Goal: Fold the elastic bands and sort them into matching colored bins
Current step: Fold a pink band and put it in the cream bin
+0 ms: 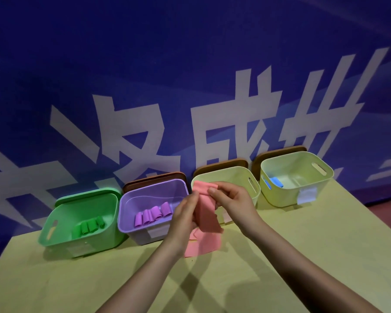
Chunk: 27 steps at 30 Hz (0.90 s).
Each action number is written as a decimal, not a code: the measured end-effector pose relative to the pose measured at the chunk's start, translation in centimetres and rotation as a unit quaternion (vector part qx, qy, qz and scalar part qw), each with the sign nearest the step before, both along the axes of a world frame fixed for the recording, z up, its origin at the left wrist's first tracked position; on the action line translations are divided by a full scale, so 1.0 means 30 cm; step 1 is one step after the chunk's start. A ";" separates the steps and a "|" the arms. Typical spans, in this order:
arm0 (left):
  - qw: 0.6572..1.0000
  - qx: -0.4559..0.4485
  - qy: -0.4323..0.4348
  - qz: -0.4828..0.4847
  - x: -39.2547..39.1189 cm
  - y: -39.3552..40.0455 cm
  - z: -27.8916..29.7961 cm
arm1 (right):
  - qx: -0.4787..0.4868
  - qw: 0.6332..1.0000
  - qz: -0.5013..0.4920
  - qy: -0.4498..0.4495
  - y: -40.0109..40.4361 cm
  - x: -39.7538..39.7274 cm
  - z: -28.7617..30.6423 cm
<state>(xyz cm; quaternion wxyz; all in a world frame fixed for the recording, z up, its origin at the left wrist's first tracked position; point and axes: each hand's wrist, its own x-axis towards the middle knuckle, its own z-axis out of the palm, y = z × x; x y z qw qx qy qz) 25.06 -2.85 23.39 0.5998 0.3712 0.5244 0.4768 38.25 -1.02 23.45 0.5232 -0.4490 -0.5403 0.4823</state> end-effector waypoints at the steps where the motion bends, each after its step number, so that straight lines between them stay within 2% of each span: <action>1: 1.000 0.008 0.015 -0.004 -0.003 -0.007 0.004 | 0.000 1.000 -0.002 0.004 -0.003 -0.004 0.003; 7: 0.994 0.040 0.097 0.003 -0.019 -0.018 0.005 | 0.018 0.999 -0.006 -0.027 -0.041 -0.017 -0.022; 13: 0.997 0.029 0.077 -0.003 0.003 -0.042 -0.027 | 0.046 0.994 -0.069 -0.073 -0.082 0.008 -0.065; 15: 0.997 0.031 0.069 -0.006 0.027 -0.048 -0.032 | 0.020 0.994 -0.088 -0.058 -0.079 0.029 -0.068; 19: 0.991 0.057 0.115 -0.025 0.076 -0.065 -0.047 | -0.053 0.994 -0.092 -0.004 -0.050 0.079 -0.083; 21: 0.990 0.058 0.129 -0.020 0.096 -0.072 -0.052 | -0.060 0.994 -0.092 0.002 -0.040 0.093 -0.098; 23: 0.993 0.046 0.107 0.001 0.114 -0.079 -0.055 | 0.028 0.990 -0.111 -0.085 -0.046 0.107 -0.118; 25: 0.997 0.017 0.069 0.025 0.126 -0.084 -0.045 | 0.217 0.936 -0.115 -0.252 -0.052 0.136 -0.143; 27: 0.999 -0.012 0.036 0.036 0.129 -0.076 -0.035 | 0.337 0.878 -0.091 -0.327 -0.045 0.169 -0.163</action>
